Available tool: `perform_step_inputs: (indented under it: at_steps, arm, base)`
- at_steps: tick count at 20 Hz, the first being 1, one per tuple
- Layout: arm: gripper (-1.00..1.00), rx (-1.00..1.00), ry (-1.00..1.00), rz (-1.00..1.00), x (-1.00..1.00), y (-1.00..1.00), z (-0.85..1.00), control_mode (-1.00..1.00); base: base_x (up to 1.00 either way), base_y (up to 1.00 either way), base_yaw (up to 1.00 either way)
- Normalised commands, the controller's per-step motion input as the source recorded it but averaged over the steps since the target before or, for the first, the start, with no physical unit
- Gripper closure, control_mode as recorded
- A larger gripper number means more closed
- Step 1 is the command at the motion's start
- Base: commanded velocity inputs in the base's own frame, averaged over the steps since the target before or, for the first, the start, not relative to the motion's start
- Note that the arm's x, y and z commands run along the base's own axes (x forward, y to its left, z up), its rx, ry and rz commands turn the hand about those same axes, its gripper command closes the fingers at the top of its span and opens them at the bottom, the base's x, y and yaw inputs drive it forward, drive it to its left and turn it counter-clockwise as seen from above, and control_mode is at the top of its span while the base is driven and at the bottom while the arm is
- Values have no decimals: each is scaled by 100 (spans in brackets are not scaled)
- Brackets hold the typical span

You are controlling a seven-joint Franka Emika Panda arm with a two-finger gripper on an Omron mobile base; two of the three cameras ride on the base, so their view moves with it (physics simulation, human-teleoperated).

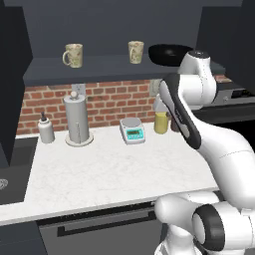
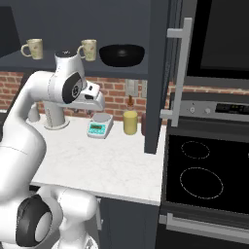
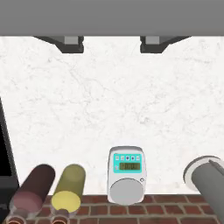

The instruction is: Gather all objects into one cabinet and sort the glasses and bowls to opposite sides.

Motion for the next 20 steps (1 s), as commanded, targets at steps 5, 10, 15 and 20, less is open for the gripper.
perform_step_inputs:
  at_steps: [5, 10, 15, 20]
  arm:
    - [-100, 15, -36, 0, -64, -12, 0, -100]
    - [-100, 16, -67, 5, -100, -4, 34, -100]
    - [-100, 1, -43, 4, -100, 18, 94, -100]
    - [-100, -7, -27, 5, -90, 3, 100, -100]
  base:
    - [0, 0, 0]
    - [0, 0, 0]
    - [0, 0, 0]
    - [0, 0, 0]
